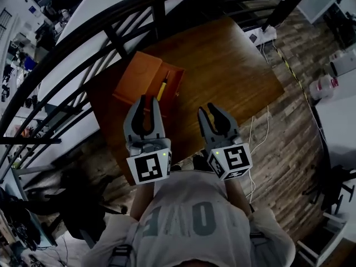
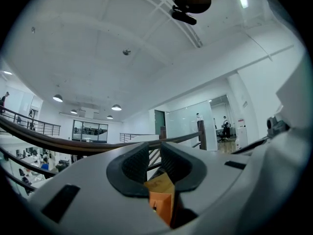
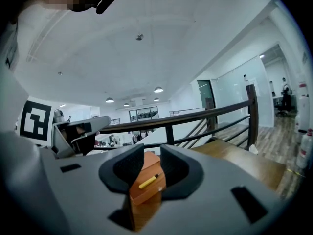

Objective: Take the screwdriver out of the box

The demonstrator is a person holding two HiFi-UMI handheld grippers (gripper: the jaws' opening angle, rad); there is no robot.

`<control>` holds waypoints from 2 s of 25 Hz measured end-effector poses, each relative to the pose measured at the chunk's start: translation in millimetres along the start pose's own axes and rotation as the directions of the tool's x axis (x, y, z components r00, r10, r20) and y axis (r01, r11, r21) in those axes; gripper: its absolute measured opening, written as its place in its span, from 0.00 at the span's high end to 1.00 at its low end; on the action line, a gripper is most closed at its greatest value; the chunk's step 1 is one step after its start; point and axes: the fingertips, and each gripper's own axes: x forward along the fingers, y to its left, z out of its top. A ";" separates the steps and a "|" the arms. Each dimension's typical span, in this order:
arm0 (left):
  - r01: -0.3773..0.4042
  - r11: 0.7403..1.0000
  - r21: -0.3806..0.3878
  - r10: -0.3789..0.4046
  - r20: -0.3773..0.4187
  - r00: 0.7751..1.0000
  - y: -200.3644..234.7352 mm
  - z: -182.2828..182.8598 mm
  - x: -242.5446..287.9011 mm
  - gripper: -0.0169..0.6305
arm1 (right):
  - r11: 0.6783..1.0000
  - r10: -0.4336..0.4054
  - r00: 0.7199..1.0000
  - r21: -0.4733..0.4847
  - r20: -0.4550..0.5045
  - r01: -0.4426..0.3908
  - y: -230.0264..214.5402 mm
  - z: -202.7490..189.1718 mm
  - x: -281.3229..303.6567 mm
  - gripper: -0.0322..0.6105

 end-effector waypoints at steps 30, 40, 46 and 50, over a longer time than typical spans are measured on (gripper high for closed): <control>-0.117 0.993 0.011 0.117 -0.067 0.991 14.6 -27.5 43.8 0.86 | 0.979 0.177 0.984 -0.097 -0.008 -0.177 -31.7 25.4 70.8 0.79; -0.192 0.981 0.003 0.190 -0.121 0.974 42.3 -66.4 43.9 0.86 | 0.824 0.429 0.882 -0.314 -0.197 -0.471 4.0 -2.7 123.1 0.74; -0.241 0.970 -0.010 0.236 -0.165 0.958 55.2 -95.8 35.3 0.86 | 0.527 0.526 0.729 -0.505 -0.439 -0.684 28.2 -38.4 148.1 0.65; -0.262 0.964 -0.034 0.252 -0.175 0.952 63.1 -112.1 32.3 0.86 | 0.297 0.479 0.636 -0.570 -0.605 -0.766 35.9 -70.9 169.0 0.61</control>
